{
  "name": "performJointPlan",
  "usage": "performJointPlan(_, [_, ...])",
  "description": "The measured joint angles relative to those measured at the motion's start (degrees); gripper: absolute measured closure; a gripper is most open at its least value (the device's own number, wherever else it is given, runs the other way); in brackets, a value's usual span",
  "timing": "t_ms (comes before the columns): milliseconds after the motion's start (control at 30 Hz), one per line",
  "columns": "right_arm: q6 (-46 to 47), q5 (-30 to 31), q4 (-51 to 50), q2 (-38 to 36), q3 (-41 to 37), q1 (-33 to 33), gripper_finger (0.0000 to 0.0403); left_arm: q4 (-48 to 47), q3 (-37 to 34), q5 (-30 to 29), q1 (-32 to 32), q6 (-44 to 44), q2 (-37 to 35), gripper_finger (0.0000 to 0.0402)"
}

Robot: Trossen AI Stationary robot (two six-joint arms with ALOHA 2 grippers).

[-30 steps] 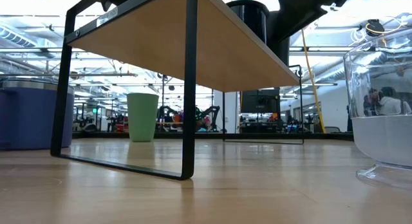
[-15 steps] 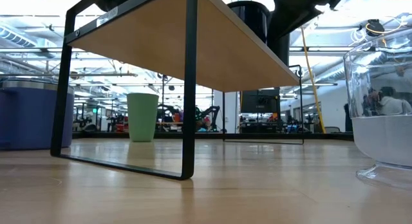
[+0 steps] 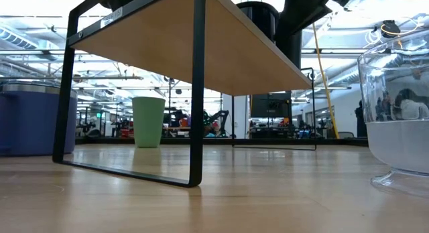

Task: Stack small to large cups/mugs on shelf
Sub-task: Put the dark blue cup on the shelf

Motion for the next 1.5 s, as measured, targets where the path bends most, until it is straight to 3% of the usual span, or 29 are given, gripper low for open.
performJointPlan(300, [0.22, -4.51, 1.86, -3.59, -0.02, 3.64, 0.0346, -2.19, -0.03, -0.71, -2.47, -0.39, -2.76, 0.0284])
performJointPlan(633, [0.63, -4.48, 5.77, -6.76, -0.02, 9.64, 0.0346, -14.89, 0.11, -1.89, -8.22, -3.3, -14.6, 0.0284])
performJointPlan(1000, [-6.05, -4.27, 26.15, -6.5, -6.57, 12.64, 0.0346, -29.38, -0.02, -13.66, -19.46, -12.27, -20.44, 0.0284])
performJointPlan(1500, [-9.86, -4.24, 38.87, -6.5, -12.57, 15.11, 0.0346, -46.69, -0.02, -17.29, -32.3, -26.24, -25.7, 0.0284])
